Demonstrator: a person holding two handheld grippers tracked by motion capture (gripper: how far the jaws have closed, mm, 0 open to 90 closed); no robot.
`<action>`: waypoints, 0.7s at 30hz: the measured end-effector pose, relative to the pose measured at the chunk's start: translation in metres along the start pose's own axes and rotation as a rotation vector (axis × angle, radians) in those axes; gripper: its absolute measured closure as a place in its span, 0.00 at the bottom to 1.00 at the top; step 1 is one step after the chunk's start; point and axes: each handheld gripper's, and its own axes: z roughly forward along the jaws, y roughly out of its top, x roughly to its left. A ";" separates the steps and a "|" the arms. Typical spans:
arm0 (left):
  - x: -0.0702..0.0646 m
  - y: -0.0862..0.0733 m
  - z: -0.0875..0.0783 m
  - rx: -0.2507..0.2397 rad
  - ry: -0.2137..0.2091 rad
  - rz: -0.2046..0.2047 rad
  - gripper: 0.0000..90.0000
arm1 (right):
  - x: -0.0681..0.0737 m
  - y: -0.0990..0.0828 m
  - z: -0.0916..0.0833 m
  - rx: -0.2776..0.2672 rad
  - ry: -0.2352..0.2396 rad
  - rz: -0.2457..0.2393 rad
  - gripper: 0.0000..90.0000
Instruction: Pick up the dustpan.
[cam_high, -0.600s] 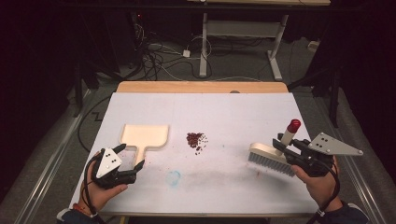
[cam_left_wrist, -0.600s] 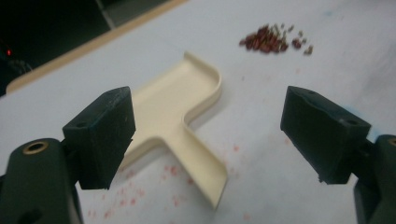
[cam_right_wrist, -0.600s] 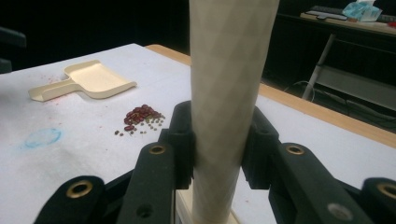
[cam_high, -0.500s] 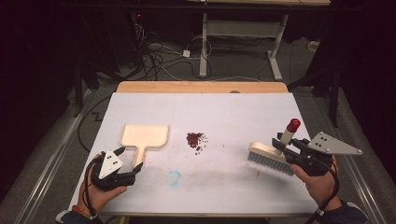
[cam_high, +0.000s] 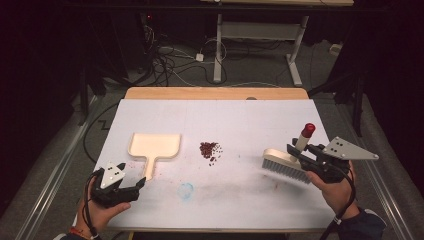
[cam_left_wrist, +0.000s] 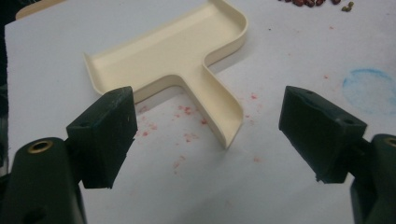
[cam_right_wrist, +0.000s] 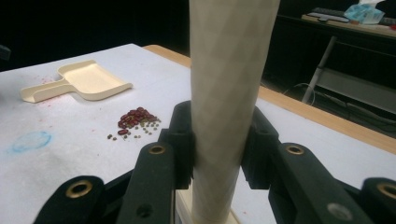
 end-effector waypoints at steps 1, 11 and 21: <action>0.002 0.001 -0.002 -0.009 0.005 -0.022 0.21 | 0.001 0.000 0.002 0.003 0.003 0.003 0.77; 0.002 0.016 0.032 0.126 -0.032 -0.156 0.23 | 0.002 0.003 0.016 0.015 0.021 -0.013 0.77; 0.008 0.028 0.086 0.281 -0.018 -0.225 0.43 | 0.003 0.001 0.021 0.023 0.024 -0.024 0.77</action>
